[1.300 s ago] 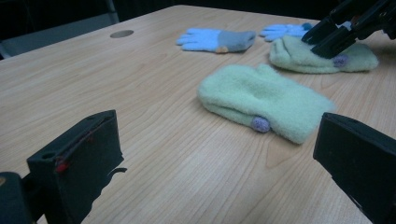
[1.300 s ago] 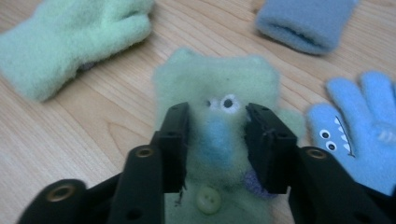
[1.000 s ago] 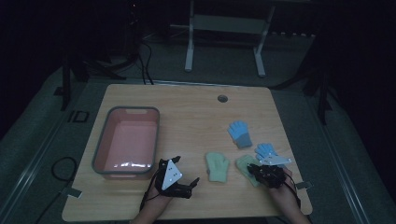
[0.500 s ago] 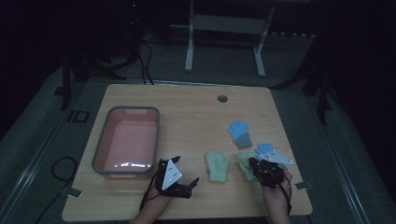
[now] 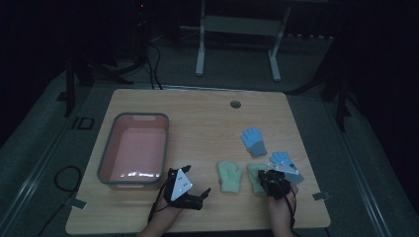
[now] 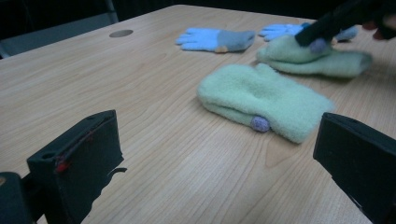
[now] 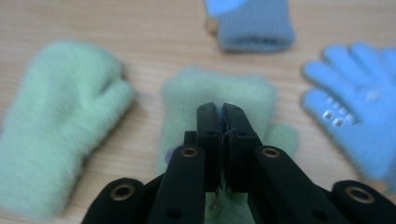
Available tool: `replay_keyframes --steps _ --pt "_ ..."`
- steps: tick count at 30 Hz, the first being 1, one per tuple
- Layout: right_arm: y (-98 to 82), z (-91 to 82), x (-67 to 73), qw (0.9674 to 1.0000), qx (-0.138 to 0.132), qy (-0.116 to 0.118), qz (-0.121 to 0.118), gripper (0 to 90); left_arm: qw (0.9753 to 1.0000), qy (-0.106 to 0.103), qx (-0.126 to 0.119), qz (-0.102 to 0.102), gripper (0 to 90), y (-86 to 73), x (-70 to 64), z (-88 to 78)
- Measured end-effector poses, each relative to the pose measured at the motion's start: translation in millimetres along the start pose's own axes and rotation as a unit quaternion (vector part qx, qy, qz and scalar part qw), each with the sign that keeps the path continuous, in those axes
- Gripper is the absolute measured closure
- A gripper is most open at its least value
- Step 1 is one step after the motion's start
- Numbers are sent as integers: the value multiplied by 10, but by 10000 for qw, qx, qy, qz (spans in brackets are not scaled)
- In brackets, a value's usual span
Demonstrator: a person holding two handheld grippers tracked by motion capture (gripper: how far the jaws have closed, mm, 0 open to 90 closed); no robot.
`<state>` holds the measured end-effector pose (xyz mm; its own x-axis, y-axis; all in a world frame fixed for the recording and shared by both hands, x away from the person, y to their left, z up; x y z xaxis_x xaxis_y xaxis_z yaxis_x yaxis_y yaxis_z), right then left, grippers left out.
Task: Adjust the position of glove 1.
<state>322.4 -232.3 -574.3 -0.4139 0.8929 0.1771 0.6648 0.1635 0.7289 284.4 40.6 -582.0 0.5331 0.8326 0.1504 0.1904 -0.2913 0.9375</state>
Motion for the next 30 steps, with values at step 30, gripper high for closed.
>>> replay_keyframes --steps 30 --pt "328 -353 -285 9848 457 1263 -1098 634 10000 -13 10 -13 13 -1 3 0"
Point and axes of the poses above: each handheld gripper's, and its own axes: z roughly forward along the jaws, y roughly out of its top, x roughly to its left, the point moved 5 cm from there along z, roughly forward along the jaws, and after that the axes turned 13 degrees about y, right-handed, at the moved point
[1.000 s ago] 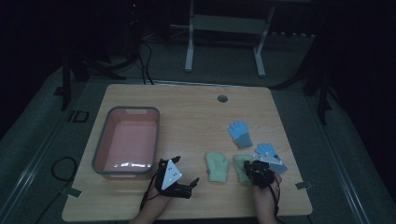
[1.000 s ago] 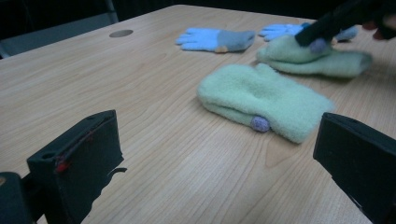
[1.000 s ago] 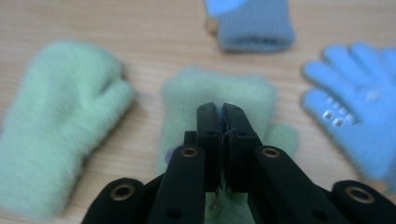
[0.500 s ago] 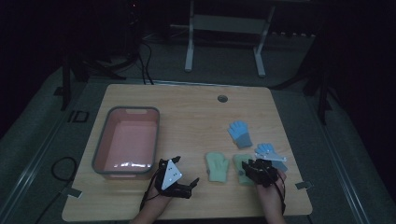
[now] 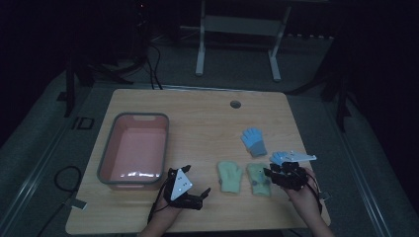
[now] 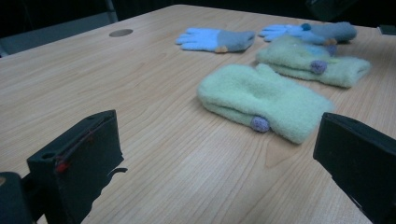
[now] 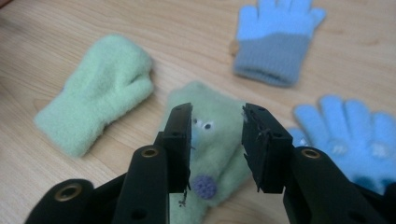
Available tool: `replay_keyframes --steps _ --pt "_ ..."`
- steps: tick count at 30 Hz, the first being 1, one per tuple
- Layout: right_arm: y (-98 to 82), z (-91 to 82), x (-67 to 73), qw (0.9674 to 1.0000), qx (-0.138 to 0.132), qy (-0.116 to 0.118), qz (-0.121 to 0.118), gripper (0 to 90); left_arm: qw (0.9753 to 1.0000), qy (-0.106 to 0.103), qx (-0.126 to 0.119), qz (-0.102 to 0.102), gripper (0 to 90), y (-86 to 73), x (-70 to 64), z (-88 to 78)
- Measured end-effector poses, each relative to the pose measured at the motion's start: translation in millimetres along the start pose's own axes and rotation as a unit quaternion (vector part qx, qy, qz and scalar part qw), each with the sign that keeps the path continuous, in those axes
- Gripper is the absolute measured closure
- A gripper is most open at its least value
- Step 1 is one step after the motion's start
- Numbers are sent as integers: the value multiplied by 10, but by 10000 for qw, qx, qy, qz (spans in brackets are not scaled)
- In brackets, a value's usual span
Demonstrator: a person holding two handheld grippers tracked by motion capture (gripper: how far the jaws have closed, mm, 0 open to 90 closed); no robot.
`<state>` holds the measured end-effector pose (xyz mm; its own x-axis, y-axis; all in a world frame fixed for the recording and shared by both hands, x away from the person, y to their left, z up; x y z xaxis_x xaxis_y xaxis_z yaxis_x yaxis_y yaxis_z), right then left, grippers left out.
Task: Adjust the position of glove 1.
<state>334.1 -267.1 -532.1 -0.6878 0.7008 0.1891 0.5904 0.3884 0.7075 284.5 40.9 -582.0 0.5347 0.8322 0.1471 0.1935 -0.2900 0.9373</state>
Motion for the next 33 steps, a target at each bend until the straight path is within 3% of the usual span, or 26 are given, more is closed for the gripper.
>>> replay_keyframes --steps 5,11,14,17,19,27,29,33 --pt "-27 11 46 9998 71 160 -34 654 10000 -1 -14 25 13 0 -7 -3" --pt "-179 149 54 9997 139 156 85 656 10000 -7 8 39 13 -2 -10 -4" --pt "-227 235 61 9998 200 -25 -58 638 10000 -17 10 29 13 -2 -8 -4" --pt "-291 328 62 9995 299 -52 -58 629 10000 -23 1 46 13 -2 -11 -5" --pt "-333 369 64 9994 273 -120 -188 641 10000 -23 4 50 13 -2 -10 -4" --pt "-354 395 111 9987 220 -358 -294 833 10000 -30 10 24 13 -2 -7 -3" --pt "-350 402 141 9980 227 -493 -323 850 10000 -30 15 11 13 -2 -5 -3" --pt "-304 356 175 9981 87 -589 -143 859 10000 -26 16 6 13 -2 -3 -3"
Point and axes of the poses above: each handheld gripper's, and its own axes: z roughly forward along the jaws, y roughly out of its top, x roughly to its left, the point moved 5 cm from there along z, roughly forward along the jaws, and after that the axes turned 13 degrees about y, right-handed, at the moved point
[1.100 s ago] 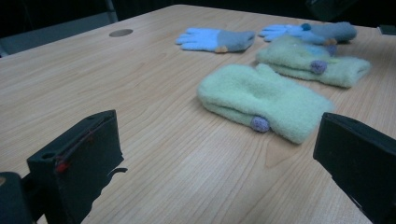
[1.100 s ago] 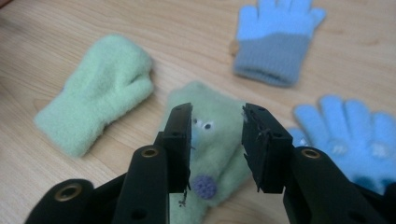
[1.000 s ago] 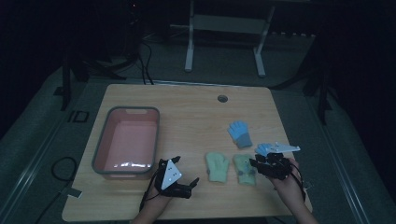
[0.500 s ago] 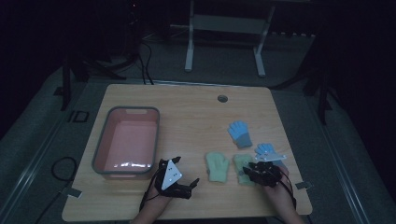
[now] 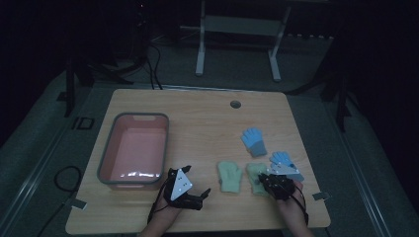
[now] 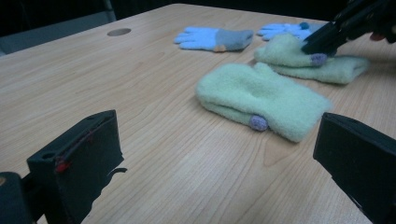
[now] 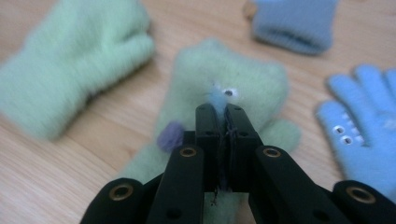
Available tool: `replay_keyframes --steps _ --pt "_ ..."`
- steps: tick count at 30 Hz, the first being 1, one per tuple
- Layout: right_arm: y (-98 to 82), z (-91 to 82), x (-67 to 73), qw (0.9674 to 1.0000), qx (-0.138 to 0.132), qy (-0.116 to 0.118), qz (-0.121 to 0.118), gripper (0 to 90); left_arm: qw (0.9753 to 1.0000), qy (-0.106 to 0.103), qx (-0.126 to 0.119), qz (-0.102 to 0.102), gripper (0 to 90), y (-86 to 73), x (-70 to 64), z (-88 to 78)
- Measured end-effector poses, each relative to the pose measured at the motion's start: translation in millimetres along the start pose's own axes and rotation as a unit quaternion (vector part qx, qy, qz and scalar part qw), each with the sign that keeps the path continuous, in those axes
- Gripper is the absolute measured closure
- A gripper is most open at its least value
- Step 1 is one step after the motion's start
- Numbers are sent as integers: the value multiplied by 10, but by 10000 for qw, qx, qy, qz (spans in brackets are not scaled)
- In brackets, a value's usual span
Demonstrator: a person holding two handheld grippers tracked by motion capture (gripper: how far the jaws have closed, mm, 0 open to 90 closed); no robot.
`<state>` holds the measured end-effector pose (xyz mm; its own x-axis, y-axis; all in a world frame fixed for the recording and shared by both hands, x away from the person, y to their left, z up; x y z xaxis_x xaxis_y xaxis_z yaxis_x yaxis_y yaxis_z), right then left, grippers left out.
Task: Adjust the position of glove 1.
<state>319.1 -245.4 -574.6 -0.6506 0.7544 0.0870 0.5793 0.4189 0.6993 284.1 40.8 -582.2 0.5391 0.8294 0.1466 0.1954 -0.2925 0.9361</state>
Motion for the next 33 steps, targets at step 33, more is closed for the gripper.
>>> replay_keyframes --steps 33 --pt "947 -190 743 9953 -928 179 227 859 10000 -27 7 -61 13 1 8 4"
Point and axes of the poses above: each handheld gripper's, and its own axes: z roughly forward along the jaws, y roughly out of its top, x roughly to its left, the point moved 5 cm from there along z, roughly forward along the jaws, and after that the axes turned 13 degrees about y, right-handed, at the moved point
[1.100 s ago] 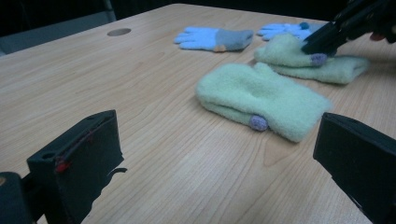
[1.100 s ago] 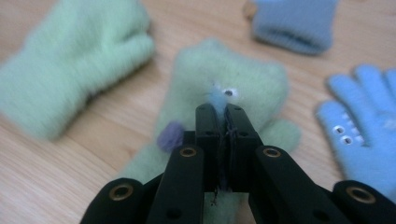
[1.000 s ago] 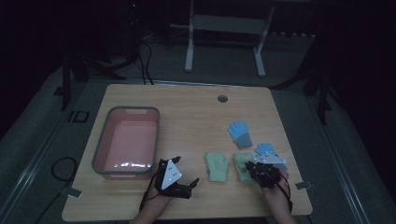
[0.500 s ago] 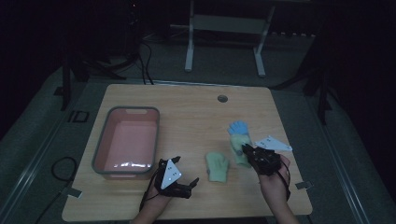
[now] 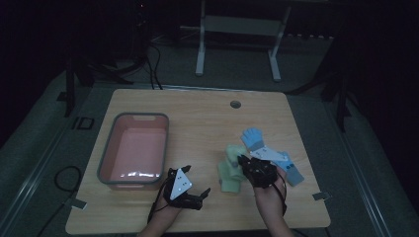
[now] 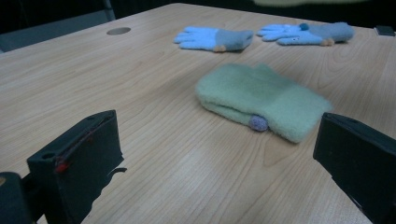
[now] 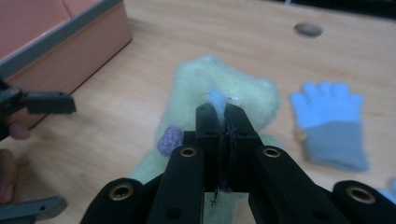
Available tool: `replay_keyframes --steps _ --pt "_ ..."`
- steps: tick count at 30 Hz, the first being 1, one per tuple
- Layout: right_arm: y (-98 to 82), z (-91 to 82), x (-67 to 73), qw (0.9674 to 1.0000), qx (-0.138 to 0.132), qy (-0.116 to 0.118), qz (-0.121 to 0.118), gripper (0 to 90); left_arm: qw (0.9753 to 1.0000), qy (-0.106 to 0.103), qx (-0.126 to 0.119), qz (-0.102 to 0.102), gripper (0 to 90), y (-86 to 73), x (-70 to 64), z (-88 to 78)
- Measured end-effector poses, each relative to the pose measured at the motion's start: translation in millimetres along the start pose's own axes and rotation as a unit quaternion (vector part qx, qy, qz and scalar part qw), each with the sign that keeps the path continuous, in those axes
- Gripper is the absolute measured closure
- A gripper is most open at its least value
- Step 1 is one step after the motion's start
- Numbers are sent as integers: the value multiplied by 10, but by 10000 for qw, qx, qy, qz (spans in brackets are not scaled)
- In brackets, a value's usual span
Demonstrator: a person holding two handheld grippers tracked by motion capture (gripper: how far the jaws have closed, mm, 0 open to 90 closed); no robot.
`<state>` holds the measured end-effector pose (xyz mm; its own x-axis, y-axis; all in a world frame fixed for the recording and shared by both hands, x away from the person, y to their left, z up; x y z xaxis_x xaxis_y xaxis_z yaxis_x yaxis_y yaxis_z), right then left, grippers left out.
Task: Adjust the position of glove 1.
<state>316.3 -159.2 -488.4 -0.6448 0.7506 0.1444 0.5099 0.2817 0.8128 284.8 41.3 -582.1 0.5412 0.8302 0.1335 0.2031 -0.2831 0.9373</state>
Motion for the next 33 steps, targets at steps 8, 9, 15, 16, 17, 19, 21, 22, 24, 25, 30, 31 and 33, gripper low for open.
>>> replay_keyframes --steps 8,9,15,16,17,19,21,22,24,25,30,31,33 --pt "-176 160 18 9996 228 -86 137 858 10000 -9 4 -12 13 0 6 0" --pt "-199 175 22 9995 254 -97 134 858 10000 -9 -1 -21 13 0 5 0" --pt "-359 302 34 9987 471 -88 156 857 10000 -28 5 -12 13 -1 7 -1" --pt "-379 323 35 9986 513 -112 100 857 10000 -29 3 -13 13 -1 7 -1" --pt "-399 345 37 9985 530 -75 150 856 10000 -28 4 -13 13 -1 7 -1" --pt "-424 383 35 9982 574 -59 168 854 10000 -29 7 -18 13 -1 8 -1" --pt "-451 415 33 9979 624 -32 196 852 10000 -34 11 -19 13 -1 9 -1" --pt "-472 439 31 9976 664 -28 175 851 10000 -34 11 -17 13 -1 9 -1" --pt "-500 465 23 9975 691 -28 170 851 10000 -35 11 -6 13 -1 7 -1" --pt "-520 484 15 9971 737 17 183 851 10000 -35 10 -7 13 -1 8 -1" --pt "-555 502 -19 9965 801 124 191 849 10000 -38 12 -17 13 -1 9 -1" --pt "-562 511 -31 9963 817 164 186 846 10000 -35 16 -18 13 -1 9 -1" --pt "-585 531 -45 9960 841 201 208 840 10000 -31 22 -24 13 -2 11 0"
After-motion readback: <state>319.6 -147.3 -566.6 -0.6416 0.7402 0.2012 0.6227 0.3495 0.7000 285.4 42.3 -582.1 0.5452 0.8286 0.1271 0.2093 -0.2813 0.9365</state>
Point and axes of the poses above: each handheld gripper's, and its own axes: z roughly forward along the jaws, y roughly out of its top, x roughly to its left, the point moved 5 cm from there along z, roughly forward along the jaws, and after that the axes turned 13 degrees about y, right-handed, at the moved point
